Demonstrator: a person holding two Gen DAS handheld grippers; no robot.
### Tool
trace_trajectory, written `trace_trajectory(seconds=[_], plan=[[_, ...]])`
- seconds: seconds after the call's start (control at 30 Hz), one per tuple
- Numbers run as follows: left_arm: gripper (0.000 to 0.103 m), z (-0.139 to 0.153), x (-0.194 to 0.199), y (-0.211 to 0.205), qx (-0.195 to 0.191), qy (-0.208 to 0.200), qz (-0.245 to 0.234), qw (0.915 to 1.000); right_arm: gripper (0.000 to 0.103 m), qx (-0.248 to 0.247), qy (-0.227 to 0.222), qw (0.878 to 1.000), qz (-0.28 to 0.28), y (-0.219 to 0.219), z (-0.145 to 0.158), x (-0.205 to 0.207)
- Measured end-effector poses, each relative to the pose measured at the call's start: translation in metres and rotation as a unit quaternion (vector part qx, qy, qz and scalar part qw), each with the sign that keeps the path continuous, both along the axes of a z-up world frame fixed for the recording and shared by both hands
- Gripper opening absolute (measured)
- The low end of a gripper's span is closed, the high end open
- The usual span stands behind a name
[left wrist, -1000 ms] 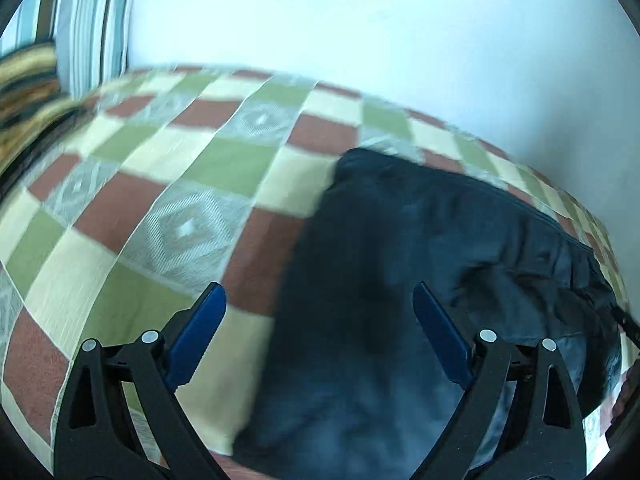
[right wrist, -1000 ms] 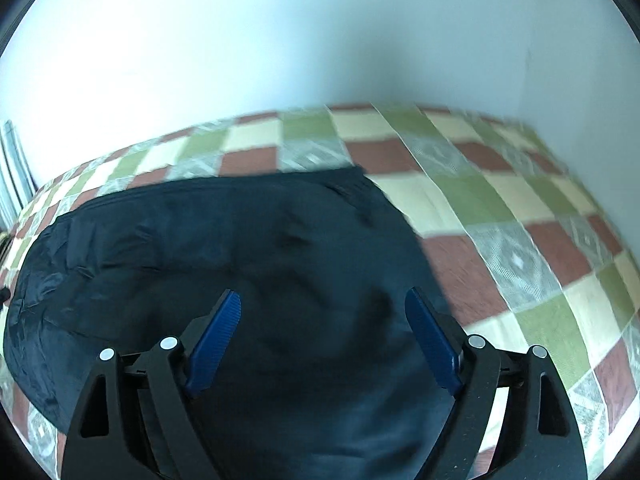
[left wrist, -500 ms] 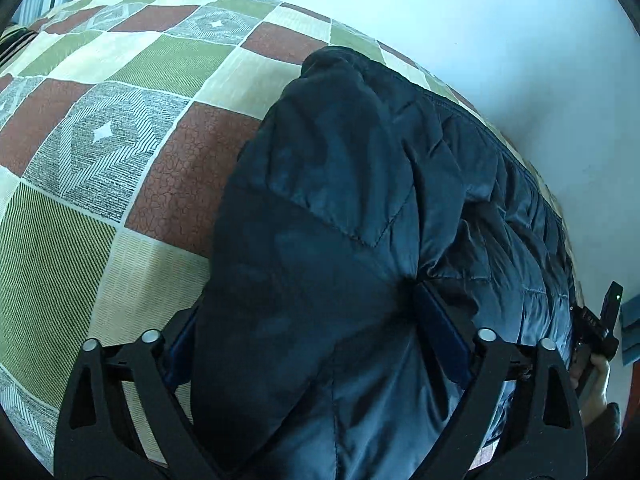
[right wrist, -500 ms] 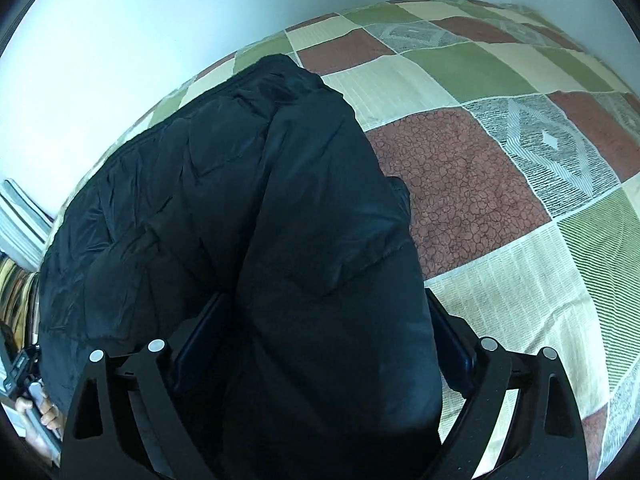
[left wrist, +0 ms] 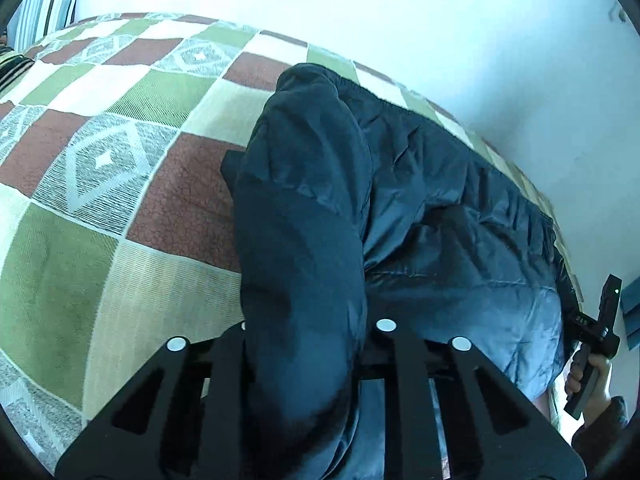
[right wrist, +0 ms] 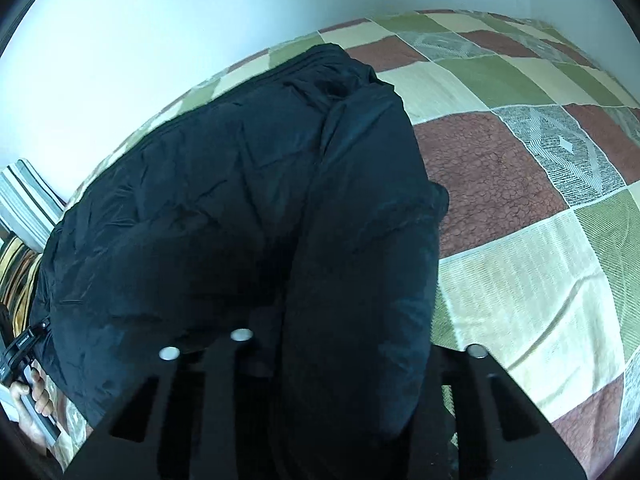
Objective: Fold large clothes
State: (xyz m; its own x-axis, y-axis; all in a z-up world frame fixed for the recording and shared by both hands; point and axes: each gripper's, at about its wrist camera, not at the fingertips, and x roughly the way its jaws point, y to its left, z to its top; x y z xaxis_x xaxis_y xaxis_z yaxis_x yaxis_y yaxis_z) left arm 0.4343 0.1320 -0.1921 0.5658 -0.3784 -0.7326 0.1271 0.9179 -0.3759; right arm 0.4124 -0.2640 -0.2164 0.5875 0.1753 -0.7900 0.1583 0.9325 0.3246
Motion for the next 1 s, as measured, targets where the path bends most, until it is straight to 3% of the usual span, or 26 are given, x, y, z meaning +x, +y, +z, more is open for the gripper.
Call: trace_trajectory(seconds=[0.23,0.4,0.7,0.8,0.9,1.0], plan=[[0.016,0.025,-0.025,0.021,0.004,-0.021,0.006,0.9998,0.021,0.029,-0.013,0.999,0.022,0.011,0.013,-0.025],[0.016,0.035,-0.076,0.062,0.008,-0.016,0.02,0.9996,0.021,0.052,-0.005,0.997,0.051,0.023,0.012,-0.058],[0.018,0.028,-0.177,0.133,0.001,0.016,0.039,0.9991,0.021,0.075,0.01,0.994,0.074,0.04,0.005,-0.154],[0.026,0.017,-0.193,0.141,0.018,0.023,0.042,0.9987,0.022,0.055,0.005,0.995,0.078,0.042,0.004,-0.165],[0.043,0.006,-0.195,0.147,0.024,0.021,0.074,0.9967,0.025,0.051,0.002,0.996,0.073,0.038,0.005,-0.164],[0.059,0.005,-0.198,0.146,0.048,0.014,0.082,0.9954,0.033,0.029,0.0,0.997,0.07,0.038,0.008,-0.165]])
